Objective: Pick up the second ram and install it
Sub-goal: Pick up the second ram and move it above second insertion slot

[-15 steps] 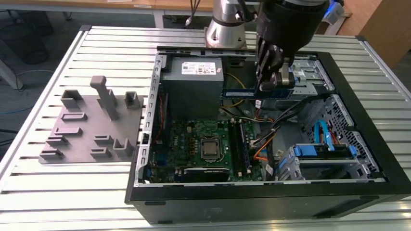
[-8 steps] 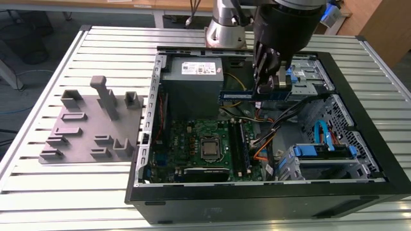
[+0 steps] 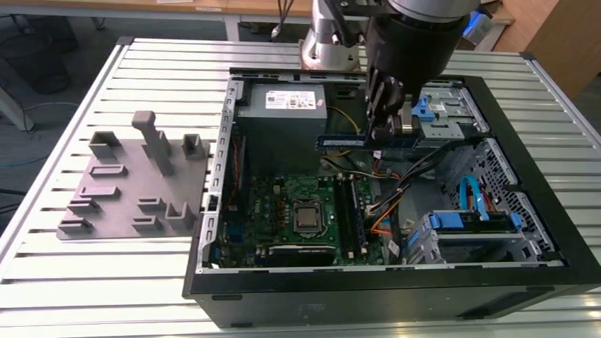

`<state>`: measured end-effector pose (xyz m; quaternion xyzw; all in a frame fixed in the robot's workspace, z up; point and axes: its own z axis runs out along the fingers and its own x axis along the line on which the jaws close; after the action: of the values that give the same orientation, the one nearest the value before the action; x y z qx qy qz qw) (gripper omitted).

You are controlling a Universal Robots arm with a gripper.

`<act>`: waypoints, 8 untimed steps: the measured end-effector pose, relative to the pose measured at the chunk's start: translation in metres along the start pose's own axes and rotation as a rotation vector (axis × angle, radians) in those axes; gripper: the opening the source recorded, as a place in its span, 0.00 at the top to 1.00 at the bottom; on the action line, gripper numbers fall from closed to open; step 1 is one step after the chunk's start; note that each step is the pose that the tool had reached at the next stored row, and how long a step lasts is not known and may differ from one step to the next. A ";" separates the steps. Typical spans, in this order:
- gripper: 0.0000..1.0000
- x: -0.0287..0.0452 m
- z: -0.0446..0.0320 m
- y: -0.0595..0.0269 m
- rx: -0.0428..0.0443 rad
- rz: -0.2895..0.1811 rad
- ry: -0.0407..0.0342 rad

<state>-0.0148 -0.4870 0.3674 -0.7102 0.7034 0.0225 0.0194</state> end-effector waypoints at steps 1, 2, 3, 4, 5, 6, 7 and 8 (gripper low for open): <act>0.86 0.0014 0.0012 0.0004 0.0000 0.000 -0.0011; 0.86 0.0028 0.0024 0.0007 0.0000 0.000 -0.0023; 0.86 0.0043 0.0034 0.0010 0.0000 0.000 -0.0031; 0.86 0.0054 0.0047 0.0011 0.0001 0.000 -0.0039; 0.86 0.0060 0.0062 0.0011 0.0002 0.000 -0.0042; 0.86 0.0064 0.0078 0.0012 0.0001 0.000 -0.0040; 0.86 0.0067 0.0096 0.0012 0.0000 0.000 -0.0039; 0.86 0.0070 0.0114 0.0011 0.0000 0.000 -0.0040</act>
<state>-0.0158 -0.4933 0.3557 -0.7103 0.7032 0.0239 0.0208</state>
